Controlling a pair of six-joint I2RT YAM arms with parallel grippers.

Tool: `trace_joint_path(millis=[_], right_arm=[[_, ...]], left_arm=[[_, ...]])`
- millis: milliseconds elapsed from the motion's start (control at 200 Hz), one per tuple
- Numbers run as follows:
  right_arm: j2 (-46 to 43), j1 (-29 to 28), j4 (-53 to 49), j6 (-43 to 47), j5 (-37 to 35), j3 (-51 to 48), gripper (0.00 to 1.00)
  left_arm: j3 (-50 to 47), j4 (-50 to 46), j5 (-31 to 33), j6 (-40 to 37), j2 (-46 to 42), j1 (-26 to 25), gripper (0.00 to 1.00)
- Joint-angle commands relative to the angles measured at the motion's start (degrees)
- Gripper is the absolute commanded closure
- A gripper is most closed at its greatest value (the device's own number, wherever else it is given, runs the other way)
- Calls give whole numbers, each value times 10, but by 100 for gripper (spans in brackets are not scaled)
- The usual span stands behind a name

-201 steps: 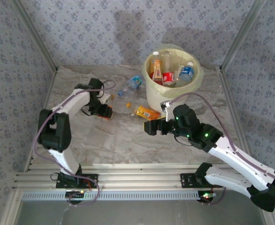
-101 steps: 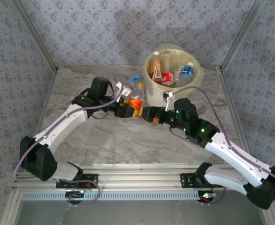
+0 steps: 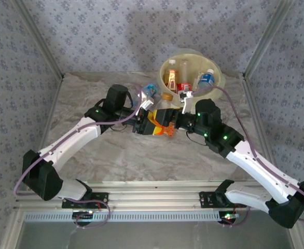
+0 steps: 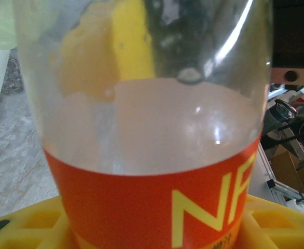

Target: Put the plastic bottles in the bin

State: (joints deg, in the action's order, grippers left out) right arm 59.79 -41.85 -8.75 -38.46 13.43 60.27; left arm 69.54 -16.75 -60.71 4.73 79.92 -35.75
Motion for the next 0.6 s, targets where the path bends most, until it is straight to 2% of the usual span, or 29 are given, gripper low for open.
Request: trace_joint_path(millis=[0, 200, 450, 490, 595], right_arm=[[2, 2, 5, 5, 17, 14, 24], [1, 6, 4, 10, 18, 11, 38], [-3, 9, -1, 17, 23, 17, 45], [-4, 9, -3, 17, 23, 19, 46], [-4, 9, -17, 20, 17, 33, 47]], left_arm=[[13, -8, -22, -23, -16, -2, 49], [18, -26, -10, -32, -15, -2, 48], [18, -27, 5, -33, -18, -3, 46], [16, -24, 8, -32, -20, -2, 43], [10, -15, 20, -28, -30, -2, 24]])
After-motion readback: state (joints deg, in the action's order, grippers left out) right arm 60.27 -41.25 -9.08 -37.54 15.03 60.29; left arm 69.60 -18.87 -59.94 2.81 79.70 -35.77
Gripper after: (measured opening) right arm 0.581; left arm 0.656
